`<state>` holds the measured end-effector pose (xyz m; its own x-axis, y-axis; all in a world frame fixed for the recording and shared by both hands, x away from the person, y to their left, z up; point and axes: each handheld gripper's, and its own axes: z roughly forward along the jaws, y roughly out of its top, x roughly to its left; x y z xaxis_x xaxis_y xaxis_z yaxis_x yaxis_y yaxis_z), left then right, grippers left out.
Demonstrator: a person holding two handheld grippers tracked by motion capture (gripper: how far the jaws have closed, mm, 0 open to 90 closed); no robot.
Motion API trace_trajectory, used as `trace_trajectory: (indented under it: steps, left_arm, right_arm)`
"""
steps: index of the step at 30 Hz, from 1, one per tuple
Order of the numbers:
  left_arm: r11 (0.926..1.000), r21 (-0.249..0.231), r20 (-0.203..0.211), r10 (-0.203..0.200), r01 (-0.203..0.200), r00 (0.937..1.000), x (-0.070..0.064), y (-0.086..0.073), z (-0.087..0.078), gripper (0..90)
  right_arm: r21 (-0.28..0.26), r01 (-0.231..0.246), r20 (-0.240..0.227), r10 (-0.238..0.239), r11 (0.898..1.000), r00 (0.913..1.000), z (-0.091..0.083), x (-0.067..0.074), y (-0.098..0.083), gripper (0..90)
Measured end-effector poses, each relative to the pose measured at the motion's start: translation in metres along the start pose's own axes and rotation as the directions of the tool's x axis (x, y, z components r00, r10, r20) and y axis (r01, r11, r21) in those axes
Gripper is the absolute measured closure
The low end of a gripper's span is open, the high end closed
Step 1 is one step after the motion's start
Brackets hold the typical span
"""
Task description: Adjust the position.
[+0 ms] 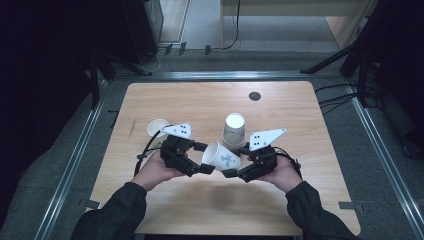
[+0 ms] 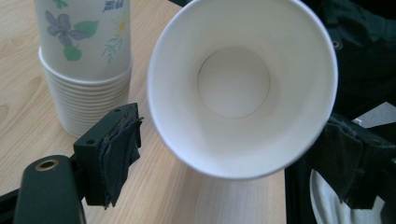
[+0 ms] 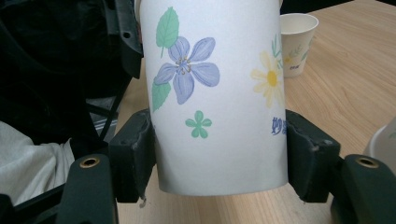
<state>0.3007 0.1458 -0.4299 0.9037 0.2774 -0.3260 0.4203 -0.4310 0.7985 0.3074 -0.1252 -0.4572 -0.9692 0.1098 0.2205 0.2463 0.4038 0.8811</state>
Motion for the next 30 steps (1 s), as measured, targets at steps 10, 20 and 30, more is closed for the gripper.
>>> trace_trajectory:
  steps: [10,20,30]
  left_arm:
    - [0.9991,-0.041,-0.003,0.007,-0.008,1.0000,-0.0024,0.0009,0.0017,20.3]
    - [0.9995,-0.030,-0.010,0.011,-0.011,0.9999,-0.0027,0.0007,0.0012,23.2]
    - [0.9991,-0.035,-0.015,0.025,-0.025,0.9996,-0.0041,0.0006,-0.0006,24.8]
  right_arm:
    - [0.002,-0.009,-0.016,0.009,1.000,0.9998,0.0068,0.0008,0.0004,33.6]
    - [0.008,-0.017,-0.018,0.017,1.000,0.9997,0.0076,0.0003,0.0005,33.4]
    - [0.021,-0.020,-0.005,0.020,1.000,0.9998,0.0078,-0.0001,0.0001,29.5]
